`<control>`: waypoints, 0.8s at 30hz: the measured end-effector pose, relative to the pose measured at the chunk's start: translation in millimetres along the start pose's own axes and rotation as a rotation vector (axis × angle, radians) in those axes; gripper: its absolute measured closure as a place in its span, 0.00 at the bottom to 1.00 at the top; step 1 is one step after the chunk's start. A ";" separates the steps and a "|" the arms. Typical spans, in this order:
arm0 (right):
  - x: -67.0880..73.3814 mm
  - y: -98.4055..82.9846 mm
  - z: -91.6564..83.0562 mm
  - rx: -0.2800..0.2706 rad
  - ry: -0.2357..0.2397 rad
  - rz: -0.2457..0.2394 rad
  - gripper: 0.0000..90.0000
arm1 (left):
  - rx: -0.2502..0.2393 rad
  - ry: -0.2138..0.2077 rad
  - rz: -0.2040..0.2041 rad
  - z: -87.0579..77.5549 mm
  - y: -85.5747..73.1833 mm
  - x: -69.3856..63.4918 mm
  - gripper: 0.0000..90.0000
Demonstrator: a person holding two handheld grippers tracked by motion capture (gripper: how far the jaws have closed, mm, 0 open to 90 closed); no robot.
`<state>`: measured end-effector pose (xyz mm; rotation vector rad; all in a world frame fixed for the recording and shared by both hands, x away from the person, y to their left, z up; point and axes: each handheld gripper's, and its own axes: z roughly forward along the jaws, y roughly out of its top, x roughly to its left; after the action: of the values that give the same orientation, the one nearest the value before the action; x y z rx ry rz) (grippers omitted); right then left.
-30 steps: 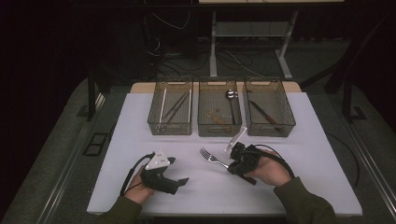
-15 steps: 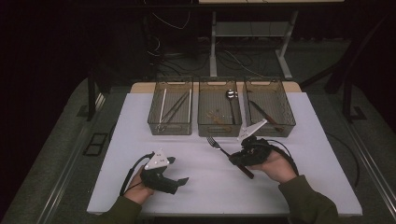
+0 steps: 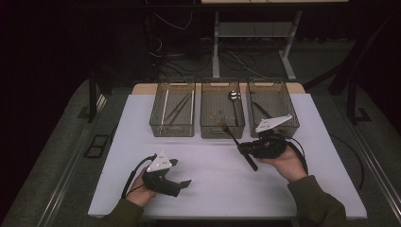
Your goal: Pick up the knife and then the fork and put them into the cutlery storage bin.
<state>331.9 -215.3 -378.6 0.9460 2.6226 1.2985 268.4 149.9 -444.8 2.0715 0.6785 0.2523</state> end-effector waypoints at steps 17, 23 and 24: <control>-23.6 -2.6 -32.2 -0.132 -0.070 0.064 0.86 | 0.012 0.001 0.009 -0.6 0.0 0.4 0.11; -34.5 -0.7 -48.1 -0.170 -0.115 0.076 0.86 | 0.014 0.004 0.014 -0.4 0.1 0.7 0.11; -36.9 0.0 -50.8 -0.178 -0.125 0.077 0.86 | 0.015 0.004 0.014 -0.3 0.1 0.8 0.11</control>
<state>345.7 -271.2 -353.5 1.0711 2.3552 1.4119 268.9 150.6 -444.6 2.0909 0.6707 0.2599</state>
